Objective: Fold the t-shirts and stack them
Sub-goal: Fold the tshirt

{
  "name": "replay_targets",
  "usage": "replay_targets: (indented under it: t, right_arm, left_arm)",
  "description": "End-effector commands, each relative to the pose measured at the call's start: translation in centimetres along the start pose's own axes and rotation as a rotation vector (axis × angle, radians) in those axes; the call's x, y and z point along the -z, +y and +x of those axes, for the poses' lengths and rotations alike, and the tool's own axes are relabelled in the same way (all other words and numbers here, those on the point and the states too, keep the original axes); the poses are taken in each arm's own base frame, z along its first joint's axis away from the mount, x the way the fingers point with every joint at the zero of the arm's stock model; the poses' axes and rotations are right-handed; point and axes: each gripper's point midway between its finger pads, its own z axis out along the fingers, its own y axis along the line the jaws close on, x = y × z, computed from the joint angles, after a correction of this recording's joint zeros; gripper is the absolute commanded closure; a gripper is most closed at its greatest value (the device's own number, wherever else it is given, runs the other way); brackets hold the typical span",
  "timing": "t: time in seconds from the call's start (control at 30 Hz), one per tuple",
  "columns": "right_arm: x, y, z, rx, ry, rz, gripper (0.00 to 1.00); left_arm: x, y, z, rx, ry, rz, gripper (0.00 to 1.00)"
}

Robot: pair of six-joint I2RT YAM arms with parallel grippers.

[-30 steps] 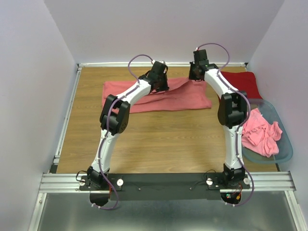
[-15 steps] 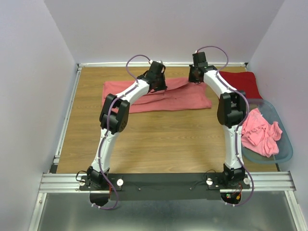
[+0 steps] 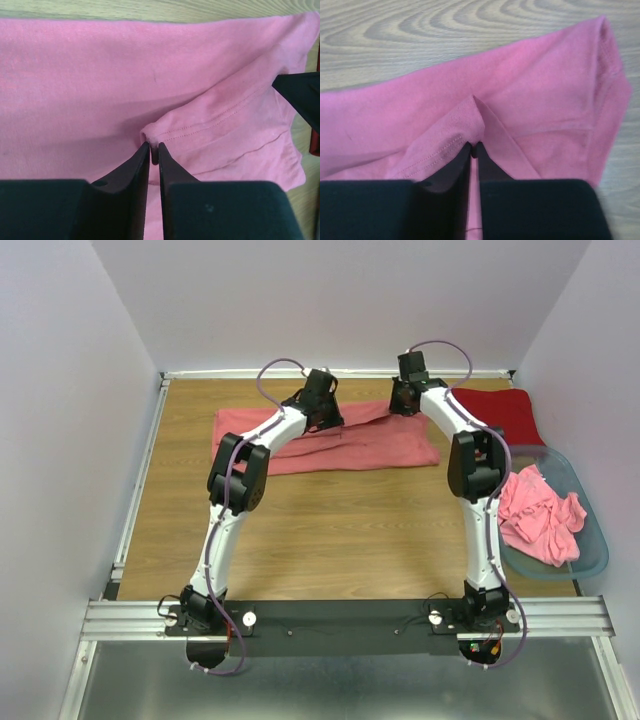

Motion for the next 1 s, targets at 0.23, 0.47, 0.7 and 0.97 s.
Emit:
replay_targets:
  t: [0.23,0.47,0.7,0.97]
  right_arm:
    - [-0.3,3.1,-2.3,-0.079,-0.033,-0.138,0.59]
    - [3.2,4.8,-6.1,-0.05,-0.122,-0.211,0.39]
    - [6.5,8.3,-0.7,0.026,0.03,-0.414,0.34]
    - [9.7,15.5,7.7,0.162,0.18,-0.647,0.49]
  left_arm:
    - [0.0,0.8,-2.4,0.087,-0.05,0.036,0.39]
    - [4.7,1.7,-8.1,0.091,-0.183,0.019,0.07]
    - [12.8,5.8,-7.4,0.079,-0.26,-0.158,0.02]
    - [17.7,12.9,0.4,0.14,-0.197,-0.28,0.19]
